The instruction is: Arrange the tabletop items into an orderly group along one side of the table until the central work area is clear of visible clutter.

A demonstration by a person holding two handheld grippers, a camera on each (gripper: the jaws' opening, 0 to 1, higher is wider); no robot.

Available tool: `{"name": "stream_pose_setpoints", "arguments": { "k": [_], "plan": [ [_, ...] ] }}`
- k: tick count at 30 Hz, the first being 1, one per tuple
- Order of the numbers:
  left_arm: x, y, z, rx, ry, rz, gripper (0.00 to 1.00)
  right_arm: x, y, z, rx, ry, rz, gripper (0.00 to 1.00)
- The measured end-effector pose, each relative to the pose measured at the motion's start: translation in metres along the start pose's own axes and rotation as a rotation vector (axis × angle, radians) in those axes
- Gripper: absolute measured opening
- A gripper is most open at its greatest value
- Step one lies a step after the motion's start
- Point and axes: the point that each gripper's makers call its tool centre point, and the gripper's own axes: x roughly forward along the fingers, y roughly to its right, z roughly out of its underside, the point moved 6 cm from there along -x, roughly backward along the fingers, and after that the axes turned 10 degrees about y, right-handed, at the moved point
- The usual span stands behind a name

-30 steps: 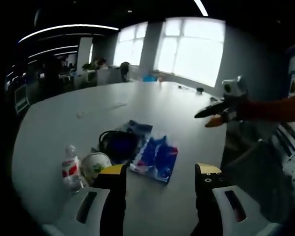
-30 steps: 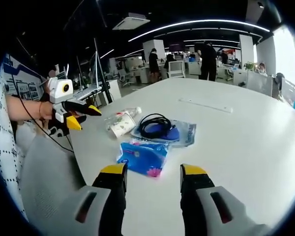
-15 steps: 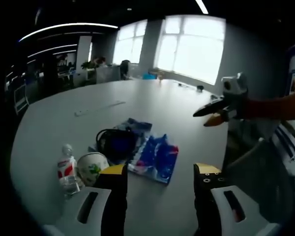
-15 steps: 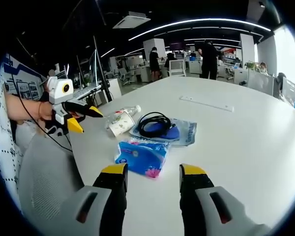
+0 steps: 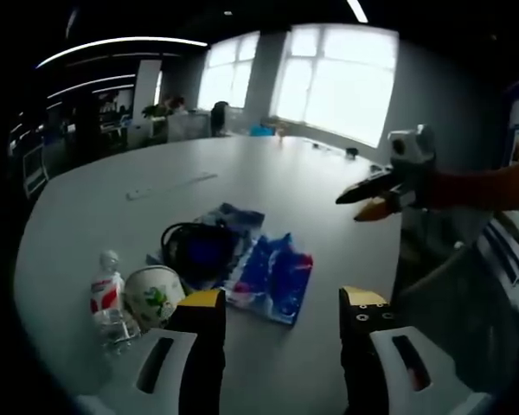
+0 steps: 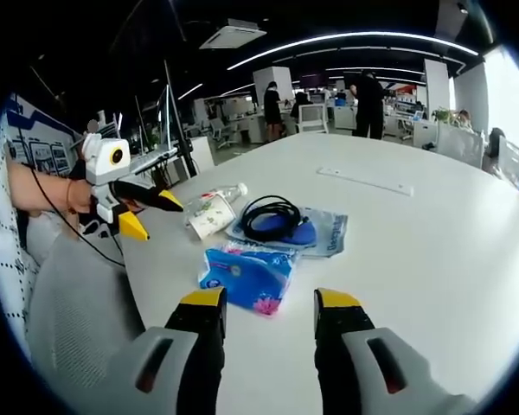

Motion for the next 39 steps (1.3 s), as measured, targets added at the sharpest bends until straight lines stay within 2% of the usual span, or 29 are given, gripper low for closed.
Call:
{"name": "stream_pose_setpoints", "arguments": {
  "k": [12,39],
  "plan": [
    [0.011,0.002,0.004,-0.006,0.008,-0.017,0.47,0.01,0.002,0.002,0.001,-0.001,-0.005,0.37],
    [0.04,-0.005,0.022,-0.007,-0.033,-0.074,0.41,0.041,0.014,0.013,0.016,-0.028,-0.023,0.35]
  ]
}}
